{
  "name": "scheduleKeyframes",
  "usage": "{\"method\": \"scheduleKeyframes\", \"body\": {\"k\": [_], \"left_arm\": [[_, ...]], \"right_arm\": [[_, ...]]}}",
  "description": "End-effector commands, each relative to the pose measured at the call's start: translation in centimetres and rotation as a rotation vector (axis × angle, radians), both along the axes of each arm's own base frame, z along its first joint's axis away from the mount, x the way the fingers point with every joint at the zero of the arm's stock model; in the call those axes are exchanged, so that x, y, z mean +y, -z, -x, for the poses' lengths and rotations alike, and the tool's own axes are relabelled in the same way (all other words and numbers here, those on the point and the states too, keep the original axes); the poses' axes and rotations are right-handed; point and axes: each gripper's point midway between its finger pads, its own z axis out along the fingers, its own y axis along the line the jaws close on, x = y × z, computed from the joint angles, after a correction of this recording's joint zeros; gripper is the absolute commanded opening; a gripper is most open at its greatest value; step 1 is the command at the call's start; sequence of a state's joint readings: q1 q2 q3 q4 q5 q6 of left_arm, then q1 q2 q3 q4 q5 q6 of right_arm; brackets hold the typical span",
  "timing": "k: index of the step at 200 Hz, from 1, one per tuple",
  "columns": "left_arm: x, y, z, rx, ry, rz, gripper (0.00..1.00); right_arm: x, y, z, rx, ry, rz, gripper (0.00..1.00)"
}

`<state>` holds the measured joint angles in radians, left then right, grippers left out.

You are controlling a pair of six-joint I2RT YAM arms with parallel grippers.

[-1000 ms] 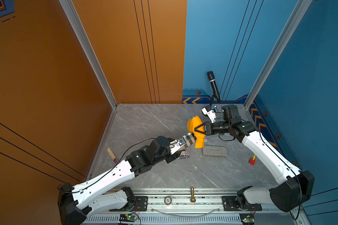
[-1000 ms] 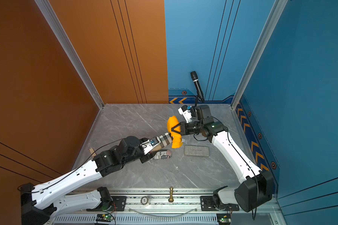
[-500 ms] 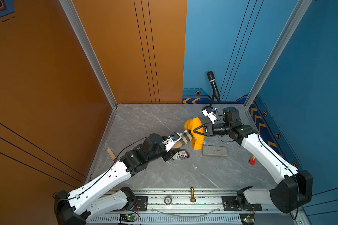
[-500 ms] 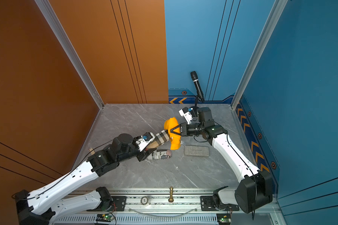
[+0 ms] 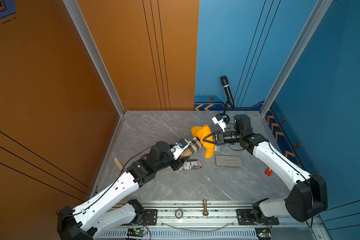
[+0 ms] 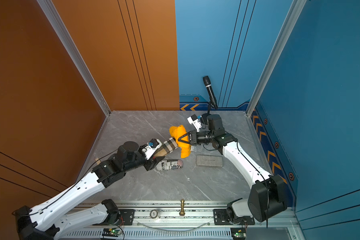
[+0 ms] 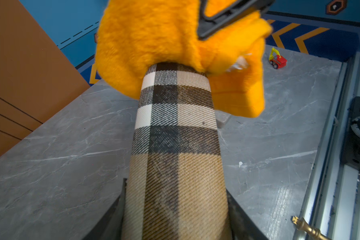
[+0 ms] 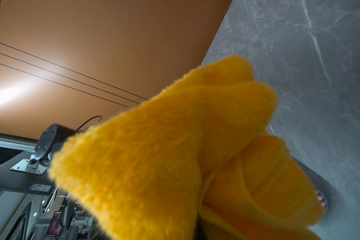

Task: Wipe the eyeglass case
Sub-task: Wipe the dirt from the eyeglass case.

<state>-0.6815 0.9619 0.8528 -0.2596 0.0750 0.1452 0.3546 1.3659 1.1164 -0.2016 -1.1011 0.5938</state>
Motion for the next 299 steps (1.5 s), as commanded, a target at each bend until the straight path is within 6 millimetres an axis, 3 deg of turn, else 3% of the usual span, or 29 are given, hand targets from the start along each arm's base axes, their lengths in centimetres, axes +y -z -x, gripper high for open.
{"method": "scheduleKeyframes", "body": {"k": [1,42,62,85,103,128,153,183,215,232,273,299], "left_arm": [[0.8,-7.0,-1.3,-0.094,-0.016,0.247,0.28],[1.1,-9.5,-1.2,0.102,0.099,0.547,0.29],[0.0,-10.3,-0.6,0.196,0.189,0.633,0.29],[-1.5,-9.7,-0.1,0.292,0.263,0.676,0.29],[-2.3,-8.9,0.6,0.332,0.299,0.667,0.30],[-2.2,-6.7,1.2,0.385,0.283,0.612,0.30],[-2.7,-6.2,2.2,0.434,0.336,0.621,0.29],[-3.5,-5.2,2.8,0.503,0.375,0.609,0.29],[-3.7,-5.3,2.2,0.479,0.376,0.612,0.30],[-3.7,-4.6,1.6,0.500,0.372,0.597,0.30],[-3.6,-0.5,0.6,0.602,0.347,0.476,0.29],[-2.9,0.7,-0.4,0.562,0.305,0.348,0.29]], "right_arm": [[-0.3,-1.5,2.3,0.005,-0.043,-0.051,0.00],[0.3,-1.2,2.1,-0.074,-0.020,-0.006,0.00],[2.5,-2.0,2.1,-0.136,-0.055,-0.001,0.00],[5.8,-3.9,2.1,-0.188,-0.121,-0.058,0.00],[6.9,-5.5,1.5,-0.223,-0.133,-0.105,0.00],[4.9,-7.5,-0.6,-0.258,-0.065,-0.122,0.00],[2.4,-7.8,-2.7,-0.270,0.011,-0.096,0.00],[2.0,-8.1,-3.7,-0.276,0.029,-0.103,0.00],[3.7,-8.0,-3.1,-0.240,-0.020,-0.156,0.00],[3.7,-7.8,-2.3,-0.235,-0.038,-0.160,0.00],[-0.8,-9.6,-2.1,-0.281,0.056,-0.145,0.00],[-3.1,-10.6,-1.6,-0.330,0.134,-0.116,0.00]]}}
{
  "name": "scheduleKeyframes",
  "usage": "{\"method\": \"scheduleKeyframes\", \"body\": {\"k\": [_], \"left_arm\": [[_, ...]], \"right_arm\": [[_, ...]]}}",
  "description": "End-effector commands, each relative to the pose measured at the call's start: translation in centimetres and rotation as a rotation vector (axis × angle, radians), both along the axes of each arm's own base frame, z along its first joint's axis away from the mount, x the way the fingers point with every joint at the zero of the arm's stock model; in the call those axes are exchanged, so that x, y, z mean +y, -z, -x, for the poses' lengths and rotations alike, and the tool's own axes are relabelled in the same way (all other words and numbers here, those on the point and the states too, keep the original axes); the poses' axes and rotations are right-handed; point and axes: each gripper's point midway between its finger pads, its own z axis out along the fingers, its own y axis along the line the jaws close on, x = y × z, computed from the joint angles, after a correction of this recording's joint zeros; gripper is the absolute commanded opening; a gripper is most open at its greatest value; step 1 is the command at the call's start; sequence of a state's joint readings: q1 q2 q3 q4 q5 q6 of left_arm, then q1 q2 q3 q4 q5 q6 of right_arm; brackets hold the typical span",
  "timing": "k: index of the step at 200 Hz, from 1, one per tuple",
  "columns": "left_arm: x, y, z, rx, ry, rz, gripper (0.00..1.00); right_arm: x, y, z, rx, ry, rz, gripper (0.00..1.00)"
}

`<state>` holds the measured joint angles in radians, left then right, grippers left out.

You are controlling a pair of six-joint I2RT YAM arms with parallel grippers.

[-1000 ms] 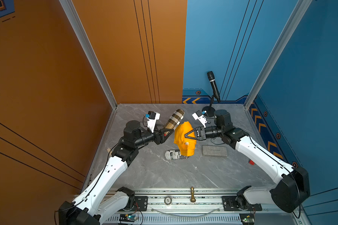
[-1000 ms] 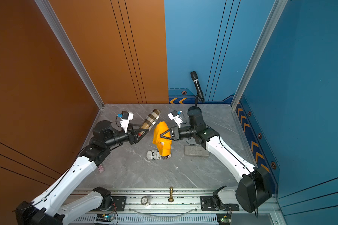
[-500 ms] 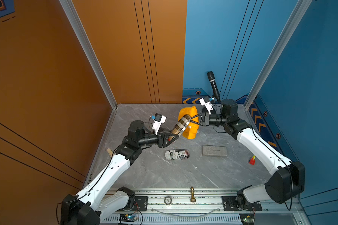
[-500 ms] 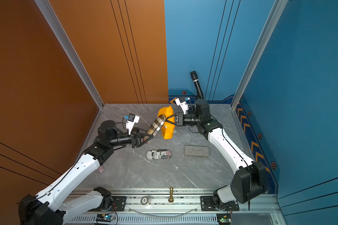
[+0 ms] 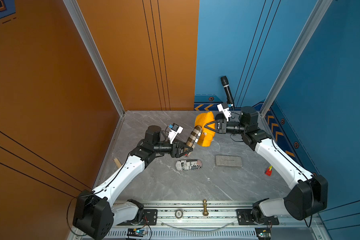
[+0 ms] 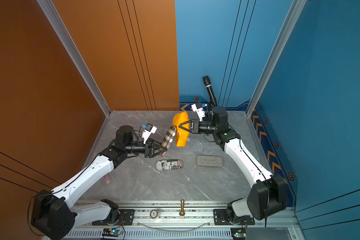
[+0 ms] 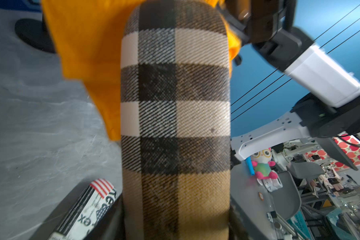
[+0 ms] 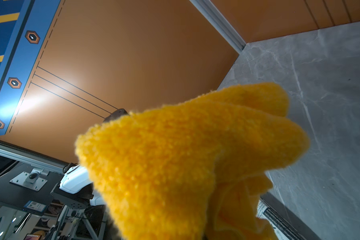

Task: Wipe the eyeglass case
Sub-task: Wipe the dirt from the eyeglass case, then place the eyeglass case at the center of the board.

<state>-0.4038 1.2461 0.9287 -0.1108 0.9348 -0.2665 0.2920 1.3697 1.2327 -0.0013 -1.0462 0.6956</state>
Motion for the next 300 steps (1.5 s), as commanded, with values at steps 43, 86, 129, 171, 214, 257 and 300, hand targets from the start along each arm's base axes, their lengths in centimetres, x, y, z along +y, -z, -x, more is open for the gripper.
{"method": "scheduleKeyframes", "body": {"k": [43,86,129,171,214,257,300], "left_arm": [[1.1,3.9,-3.7,-0.229,0.041,-0.361,0.29],[-0.1,7.9,-7.1,-0.349,0.177,-0.576,0.30],[0.6,12.5,-11.3,-0.456,0.279,-0.792,0.29],[0.9,16.6,-12.6,-0.481,0.377,-0.890,0.29],[1.8,18.8,-14.2,-0.451,0.411,-0.923,0.29],[2.1,20.9,-14.3,-0.436,0.462,-0.961,0.32],[2.8,21.8,-14.5,-0.426,0.468,-0.994,0.54]], "right_arm": [[-5.9,-0.4,0.9,-0.077,0.234,0.168,0.00],[-10.9,6.3,-0.3,0.023,0.462,0.587,0.00],[-11.6,8.7,0.0,0.094,0.463,0.696,0.00],[-11.0,11.3,-0.2,0.112,0.442,0.760,0.00],[-10.1,12.9,-0.4,0.120,0.405,0.790,0.00],[-9.6,13.5,-0.6,0.123,0.390,0.792,0.00],[-9.7,14.3,-0.5,0.123,0.376,0.810,0.00]]}}
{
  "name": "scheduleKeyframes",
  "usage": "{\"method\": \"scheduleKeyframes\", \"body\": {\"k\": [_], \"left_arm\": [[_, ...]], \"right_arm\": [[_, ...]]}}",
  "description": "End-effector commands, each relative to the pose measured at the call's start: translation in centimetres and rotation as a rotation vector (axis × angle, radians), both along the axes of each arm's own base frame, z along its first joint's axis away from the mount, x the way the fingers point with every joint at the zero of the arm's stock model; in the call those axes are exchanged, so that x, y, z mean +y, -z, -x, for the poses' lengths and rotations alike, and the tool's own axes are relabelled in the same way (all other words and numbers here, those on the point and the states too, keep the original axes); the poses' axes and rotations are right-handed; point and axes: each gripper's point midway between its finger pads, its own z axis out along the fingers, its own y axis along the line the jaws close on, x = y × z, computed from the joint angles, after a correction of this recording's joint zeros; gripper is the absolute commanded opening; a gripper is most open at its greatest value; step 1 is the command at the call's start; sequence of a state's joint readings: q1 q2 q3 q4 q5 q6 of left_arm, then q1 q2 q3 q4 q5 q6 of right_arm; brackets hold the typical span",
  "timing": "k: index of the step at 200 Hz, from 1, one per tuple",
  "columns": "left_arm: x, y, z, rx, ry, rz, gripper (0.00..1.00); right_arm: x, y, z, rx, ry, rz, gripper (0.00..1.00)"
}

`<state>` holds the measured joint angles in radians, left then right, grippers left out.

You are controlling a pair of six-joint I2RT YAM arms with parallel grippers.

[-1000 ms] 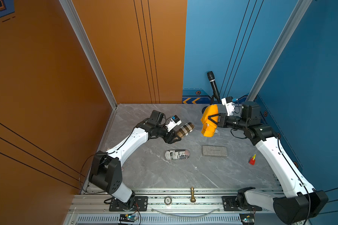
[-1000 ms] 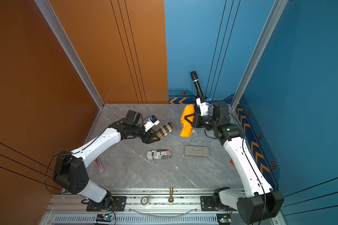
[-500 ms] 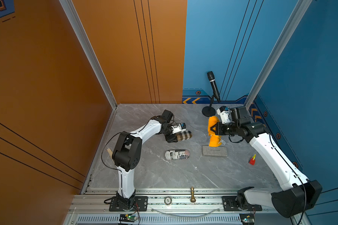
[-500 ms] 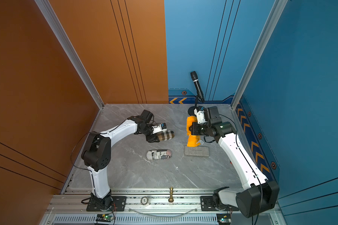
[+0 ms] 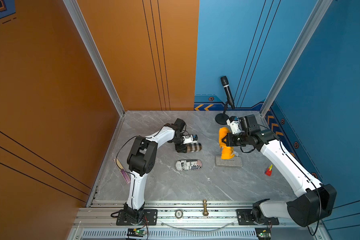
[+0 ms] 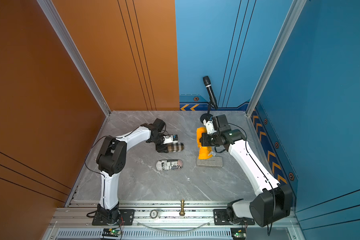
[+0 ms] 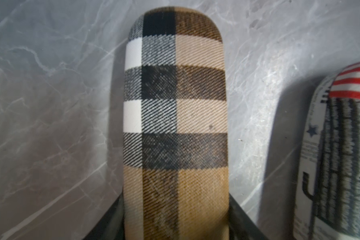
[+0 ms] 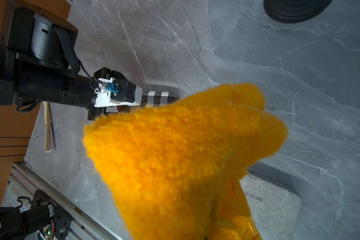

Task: Wipe the eyeglass case
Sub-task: Place the eyeglass case at the center of the board.

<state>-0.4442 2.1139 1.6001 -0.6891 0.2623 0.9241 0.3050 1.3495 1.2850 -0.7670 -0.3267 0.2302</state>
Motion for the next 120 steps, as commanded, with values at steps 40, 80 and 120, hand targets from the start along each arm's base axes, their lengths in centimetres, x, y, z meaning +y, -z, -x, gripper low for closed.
{"method": "scheduleKeyframes", "body": {"k": [40,80,120], "left_arm": [[1.0,0.6,-0.5,-0.013,0.015,-0.070,0.65],[0.7,0.2,-0.4,-0.017,0.013,-0.066,0.97],[0.3,-2.1,-0.7,-0.055,-0.009,-0.036,0.98]], "right_arm": [[0.0,1.6,-0.2,0.004,-0.030,0.026,0.00],[0.3,0.2,-0.1,-0.023,-0.044,-0.003,0.00],[-0.1,-0.9,0.5,-0.042,-0.043,-0.008,0.00]]}}
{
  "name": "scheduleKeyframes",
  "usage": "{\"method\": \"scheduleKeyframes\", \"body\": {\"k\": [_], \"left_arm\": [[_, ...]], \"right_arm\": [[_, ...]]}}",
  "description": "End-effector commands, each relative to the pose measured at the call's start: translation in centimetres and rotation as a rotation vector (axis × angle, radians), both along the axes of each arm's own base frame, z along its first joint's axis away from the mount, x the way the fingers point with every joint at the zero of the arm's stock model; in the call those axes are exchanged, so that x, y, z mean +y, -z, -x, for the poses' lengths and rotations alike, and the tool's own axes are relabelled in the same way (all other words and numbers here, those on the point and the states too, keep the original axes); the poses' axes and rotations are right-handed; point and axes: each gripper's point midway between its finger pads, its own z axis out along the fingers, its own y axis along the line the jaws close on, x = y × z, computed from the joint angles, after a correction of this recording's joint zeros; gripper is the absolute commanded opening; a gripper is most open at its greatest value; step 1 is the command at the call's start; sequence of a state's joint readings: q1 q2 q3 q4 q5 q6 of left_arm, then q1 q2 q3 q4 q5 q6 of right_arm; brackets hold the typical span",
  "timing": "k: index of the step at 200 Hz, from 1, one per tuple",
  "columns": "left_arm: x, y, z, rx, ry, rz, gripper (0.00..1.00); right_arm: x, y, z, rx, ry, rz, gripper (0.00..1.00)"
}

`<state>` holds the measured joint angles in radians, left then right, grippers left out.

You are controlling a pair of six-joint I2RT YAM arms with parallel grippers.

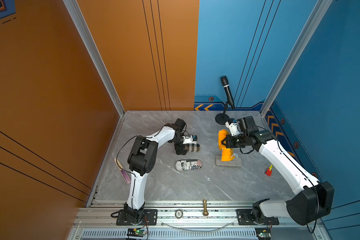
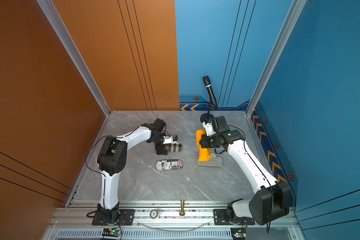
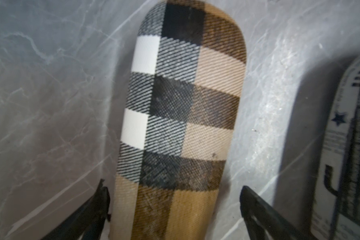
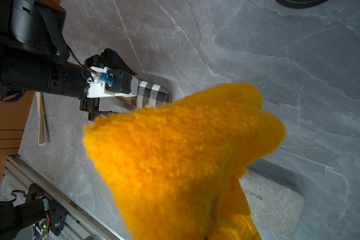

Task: Wipe the eyeglass case
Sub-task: Place the eyeglass case at the center of the board, then adjust the eyeglass case at the center of the board.

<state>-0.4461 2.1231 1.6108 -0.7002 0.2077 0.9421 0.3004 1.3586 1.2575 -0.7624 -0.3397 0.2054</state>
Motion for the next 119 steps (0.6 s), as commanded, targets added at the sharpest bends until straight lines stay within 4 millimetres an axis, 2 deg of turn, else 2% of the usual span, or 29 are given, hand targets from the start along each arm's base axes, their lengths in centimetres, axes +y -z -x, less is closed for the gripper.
{"method": "scheduleKeyframes", "body": {"k": [1,34,72,100,119], "left_arm": [[-0.4,-2.5,-0.4,-0.038,-0.012,0.020,0.98],[-1.1,-6.2,-0.4,-0.091,-0.031,0.084,0.97],[-0.8,-7.1,0.3,-0.102,-0.061,0.094,0.98],[-1.1,-10.1,0.7,-0.175,-0.083,0.180,0.98],[-0.9,-9.6,0.8,-0.174,-0.086,0.164,0.98]], "right_arm": [[-0.1,-2.2,0.2,-0.065,-0.022,-0.020,0.00],[-0.9,-1.6,0.5,-0.063,-0.008,-0.026,0.00],[-0.8,-2.6,1.0,-0.084,-0.011,-0.066,0.00],[-1.3,-3.0,1.9,-0.100,0.002,-0.073,0.00],[-1.4,-2.9,2.3,-0.093,0.007,-0.082,0.00]]}}
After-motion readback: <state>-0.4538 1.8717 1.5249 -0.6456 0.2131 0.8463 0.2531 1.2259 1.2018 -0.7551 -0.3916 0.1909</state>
